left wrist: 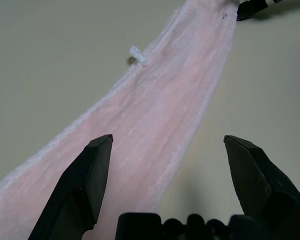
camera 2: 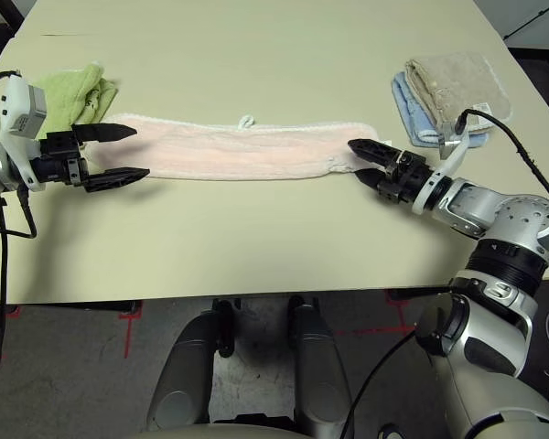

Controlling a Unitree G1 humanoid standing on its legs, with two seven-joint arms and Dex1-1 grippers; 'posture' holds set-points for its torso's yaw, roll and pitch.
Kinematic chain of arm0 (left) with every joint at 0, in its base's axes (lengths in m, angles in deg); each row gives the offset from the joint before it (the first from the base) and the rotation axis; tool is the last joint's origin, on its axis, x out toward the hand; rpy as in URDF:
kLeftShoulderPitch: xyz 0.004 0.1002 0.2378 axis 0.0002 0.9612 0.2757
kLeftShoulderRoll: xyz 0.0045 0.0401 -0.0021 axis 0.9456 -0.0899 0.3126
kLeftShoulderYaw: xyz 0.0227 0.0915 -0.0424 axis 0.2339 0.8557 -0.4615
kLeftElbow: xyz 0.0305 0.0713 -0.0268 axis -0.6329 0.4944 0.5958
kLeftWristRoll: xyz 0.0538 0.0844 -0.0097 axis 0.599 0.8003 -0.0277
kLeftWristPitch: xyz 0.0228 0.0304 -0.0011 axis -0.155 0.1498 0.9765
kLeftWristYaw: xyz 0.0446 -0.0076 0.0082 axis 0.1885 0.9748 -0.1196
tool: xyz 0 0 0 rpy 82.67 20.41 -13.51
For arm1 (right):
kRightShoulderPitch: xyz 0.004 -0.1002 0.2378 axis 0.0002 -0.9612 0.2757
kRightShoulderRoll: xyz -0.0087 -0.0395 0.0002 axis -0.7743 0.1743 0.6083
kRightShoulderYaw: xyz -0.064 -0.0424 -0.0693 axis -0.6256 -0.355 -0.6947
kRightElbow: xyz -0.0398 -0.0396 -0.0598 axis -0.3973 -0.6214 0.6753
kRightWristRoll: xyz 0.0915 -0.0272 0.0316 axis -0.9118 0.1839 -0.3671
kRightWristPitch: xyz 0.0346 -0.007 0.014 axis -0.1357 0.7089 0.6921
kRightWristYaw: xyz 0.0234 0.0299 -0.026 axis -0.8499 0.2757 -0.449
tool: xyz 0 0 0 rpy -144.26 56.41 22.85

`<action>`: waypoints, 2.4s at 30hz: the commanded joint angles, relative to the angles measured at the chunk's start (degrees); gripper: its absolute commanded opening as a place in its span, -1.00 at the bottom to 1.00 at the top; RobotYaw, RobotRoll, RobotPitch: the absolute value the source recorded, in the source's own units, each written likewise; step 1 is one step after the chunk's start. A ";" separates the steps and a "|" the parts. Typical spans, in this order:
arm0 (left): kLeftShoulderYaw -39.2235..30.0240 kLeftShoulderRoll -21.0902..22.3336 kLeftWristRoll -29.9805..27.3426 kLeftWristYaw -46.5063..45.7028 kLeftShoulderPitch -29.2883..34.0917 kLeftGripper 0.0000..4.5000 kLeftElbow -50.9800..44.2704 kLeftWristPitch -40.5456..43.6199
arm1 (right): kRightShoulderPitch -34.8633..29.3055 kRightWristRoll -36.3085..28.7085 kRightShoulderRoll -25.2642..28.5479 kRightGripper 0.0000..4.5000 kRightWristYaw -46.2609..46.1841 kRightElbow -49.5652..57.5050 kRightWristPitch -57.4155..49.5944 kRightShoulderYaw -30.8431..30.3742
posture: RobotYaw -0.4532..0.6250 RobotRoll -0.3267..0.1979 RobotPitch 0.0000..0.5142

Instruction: Fold the towel and set it aside.

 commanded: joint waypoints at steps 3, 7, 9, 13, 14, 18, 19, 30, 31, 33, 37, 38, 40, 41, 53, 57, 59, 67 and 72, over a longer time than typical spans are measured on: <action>-0.20 0.51 -0.70 0.25 0.99 1.00 -1.18 0.28 | -1.34 0.82 2.09 0.98 -2.73 -0.92 2.73 0.66 | -0.26 0.25 0.24; -0.15 0.40 -0.74 0.23 1.01 1.00 -1.27 0.33 | -1.40 0.39 3.18 0.98 -3.18 -1.40 3.58 0.88 | -0.27 0.25 0.21; -0.09 0.38 -0.77 0.29 1.06 1.00 -1.37 0.42 | -1.48 -0.03 3.53 0.98 -3.42 -1.32 3.56 0.91 | -0.28 0.25 0.20; 0.08 0.30 -0.73 0.38 0.90 1.00 -1.34 0.54 | -2.05 -0.59 4.27 0.98 -3.82 -1.05 3.37 1.10 | -0.28 0.25 0.19; 0.12 0.29 -0.70 0.42 0.86 1.00 -1.29 0.54 | -2.22 -0.70 4.37 0.98 -3.93 -0.97 3.35 1.11 | -0.29 0.25 0.19; 0.27 0.27 -0.59 0.60 0.64 1.00 -0.98 0.52 | -2.61 -1.41 4.41 0.82 -4.64 -0.66 3.41 0.97 | -0.29 0.25 0.19; 0.34 0.26 -0.55 0.64 0.58 1.00 -0.90 0.51 | -2.73 -1.51 4.45 0.71 -4.83 -0.61 3.57 0.89 | -0.29 0.25 0.19; 0.69 0.45 -0.36 1.17 0.51 1.00 -0.70 0.98 | -3.48 -2.07 5.92 -0.98 -5.61 -1.18 4.62 1.29 | -0.30 0.25 0.20; 0.69 0.44 -0.34 1.21 0.51 1.00 -0.71 1.01 | -3.42 -2.01 6.09 -0.98 -5.60 -1.31 4.92 1.29 | -0.30 0.25 0.20; 0.71 0.44 -0.33 1.27 0.52 1.00 -0.76 1.14 | -3.14 -1.80 6.56 -0.98 -5.43 -1.80 5.91 1.22 | -0.31 0.25 0.20; 0.76 0.36 -0.35 1.17 0.59 1.00 -0.98 1.49 | -2.41 -1.39 8.55 -0.98 -4.74 -3.73 8.35 0.98 | -0.31 0.25 0.19; 0.74 0.32 -0.39 1.09 0.59 1.00 -1.02 1.61 | -2.36 -1.28 9.28 -0.98 -4.37 -4.23 8.98 0.76 | -0.31 0.25 0.19; 0.58 0.21 -0.46 0.85 0.63 1.00 -1.06 1.72 | -1.82 -0.93 11.01 -0.98 -3.74 -5.87 10.88 0.67 | -0.31 0.25 0.19; 0.51 0.15 -0.49 0.75 0.64 1.00 -1.06 1.75 | -1.46 -0.73 11.88 -0.98 -3.38 -6.87 11.90 0.57 | -0.31 0.25 0.19; 0.20 -0.86 -1.09 0.99 0.92 1.00 -1.25 0.52 | 1.44 0.81 16.16 -0.98 1.26 -13.26 16.70 -2.96 | -0.32 0.25 0.18; -0.05 -1.26 -1.33 1.44 1.03 1.00 -1.24 -0.72 | 1.61 0.54 16.45 -0.98 2.29 -13.14 16.97 -3.25 | -0.33 0.25 0.18; -0.06 -1.48 -1.36 1.74 1.24 1.00 -1.19 -2.06 | 1.50 0.61 16.63 -0.98 4.82 -12.63 18.12 -4.12 | -0.33 0.25 0.17; 0.41 -1.68 -1.68 1.56 0.97 1.00 -1.28 -2.23 | 1.97 -3.78 16.19 -0.98 12.95 -8.81 16.84 -4.51 | -0.32 0.25 0.14; 0.82 -1.82 -1.71 1.52 0.91 1.00 -1.63 -1.85 | 2.98 -6.28 15.00 -0.98 15.34 -5.25 14.47 -6.52 | -0.32 0.25 0.13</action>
